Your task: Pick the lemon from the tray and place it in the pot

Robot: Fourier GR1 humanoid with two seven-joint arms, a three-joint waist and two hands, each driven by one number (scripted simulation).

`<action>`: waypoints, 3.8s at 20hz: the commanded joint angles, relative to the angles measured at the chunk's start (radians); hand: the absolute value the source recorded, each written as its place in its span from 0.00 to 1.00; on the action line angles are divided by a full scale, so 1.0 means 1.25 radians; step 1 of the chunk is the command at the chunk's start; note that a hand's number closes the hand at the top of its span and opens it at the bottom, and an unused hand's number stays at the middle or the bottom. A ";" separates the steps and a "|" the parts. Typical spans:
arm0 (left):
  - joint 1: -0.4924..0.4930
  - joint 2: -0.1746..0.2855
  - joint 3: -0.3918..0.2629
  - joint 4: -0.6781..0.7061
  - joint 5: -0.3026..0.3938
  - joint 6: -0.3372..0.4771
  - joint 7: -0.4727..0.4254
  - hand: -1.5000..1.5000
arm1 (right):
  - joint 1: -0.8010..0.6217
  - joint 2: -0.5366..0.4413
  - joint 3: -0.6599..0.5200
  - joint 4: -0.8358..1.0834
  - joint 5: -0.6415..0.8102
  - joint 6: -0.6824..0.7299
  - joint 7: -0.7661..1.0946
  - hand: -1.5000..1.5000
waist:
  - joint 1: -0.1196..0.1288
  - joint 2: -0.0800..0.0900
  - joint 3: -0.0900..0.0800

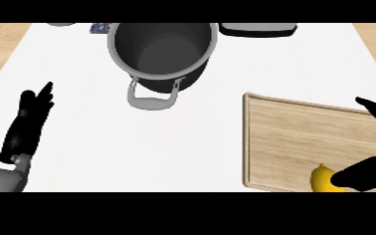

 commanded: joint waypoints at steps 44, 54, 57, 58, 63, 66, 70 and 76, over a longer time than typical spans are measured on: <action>0.030 -0.028 0.058 -0.017 -0.044 -0.054 0.002 0.50 | -0.111 0.051 0.251 0.189 -0.201 0.022 0.180 0.00 | 0.006 -0.002 0.006; -0.004 -0.047 0.078 0.008 -0.060 -0.059 0.029 0.50 | -0.051 0.076 0.260 0.225 -0.158 -0.011 0.115 0.00 | -0.008 -0.003 0.007; -0.012 -0.097 0.049 0.010 -0.093 -0.020 0.015 0.50 | -0.074 0.100 0.261 0.246 -0.164 -0.003 0.144 0.00 | -0.004 -0.001 0.006; 0.049 -0.055 0.070 -0.036 -0.067 -0.060 0.007 0.50 | -0.060 0.110 0.271 0.237 -0.157 -0.026 0.153 0.00 | 0.004 -0.004 0.006; 0.016 -0.072 0.075 -0.030 -0.085 -0.067 0.030 0.50 | -0.058 0.136 0.269 0.278 -0.064 0.002 0.070 1.00 | -0.001 -0.002 0.007; -0.002 -0.069 0.100 0.042 -0.087 -0.077 -0.001 0.50 | -0.094 0.146 0.289 0.233 -0.008 0.008 0.135 1.00 | -0.001 -0.001 0.006; 0.009 -0.100 0.083 0.000 -0.115 -0.053 0.015 0.50 | -0.044 0.050 0.252 0.217 0.001 0.066 0.046 1.00 | -0.011 -0.003 0.007; -0.012 -0.102 0.096 0.005 -0.110 -0.081 0.016 0.50 | -0.170 0.098 0.227 0.284 0.090 0.127 -0.111 1.00 | 0.007 0.001 0.007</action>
